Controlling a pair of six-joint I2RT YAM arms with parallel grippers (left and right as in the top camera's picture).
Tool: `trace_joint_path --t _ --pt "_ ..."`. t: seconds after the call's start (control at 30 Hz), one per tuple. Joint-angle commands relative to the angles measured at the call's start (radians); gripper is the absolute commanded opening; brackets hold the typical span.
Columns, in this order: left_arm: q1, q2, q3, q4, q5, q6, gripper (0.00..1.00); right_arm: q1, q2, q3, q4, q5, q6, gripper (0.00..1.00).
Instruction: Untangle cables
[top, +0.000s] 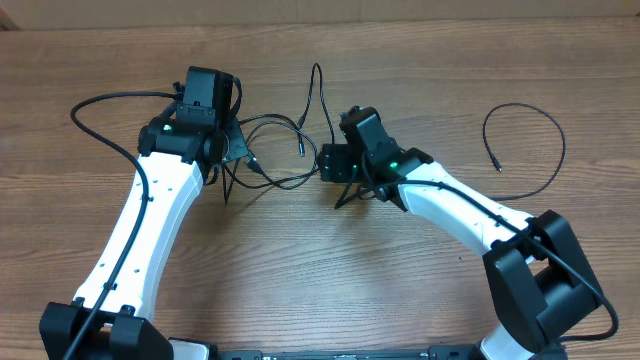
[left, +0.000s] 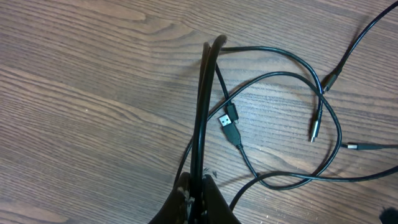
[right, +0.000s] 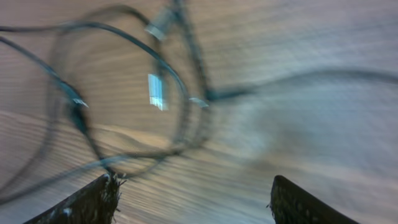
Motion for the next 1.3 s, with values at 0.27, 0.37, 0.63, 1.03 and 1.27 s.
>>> trace_joint_path --t 0.27,0.37,0.63,1.03,1.27 --pt "-0.008 -0.001 0.005 -0.002 0.003 -0.014 0.04 -0.08 -0.002 0.448 -0.404 0.047 -0.094 0.84" --pt "-0.008 -0.001 0.005 -0.002 0.004 -0.014 0.04 -0.095 -0.002 0.48 -0.438 0.048 -0.024 0.85" --pt "-0.008 -0.001 0.005 -0.01 0.004 -0.014 0.04 -0.103 0.1 0.48 -0.463 0.023 0.118 1.0" --pt "-0.008 -0.001 0.005 -0.024 0.004 -0.014 0.04 -0.108 0.109 0.48 -0.457 0.035 0.296 1.0" --pt "-0.008 -0.001 0.005 -0.024 0.004 -0.014 0.04 -0.137 0.162 0.48 -0.468 -0.003 0.388 0.99"
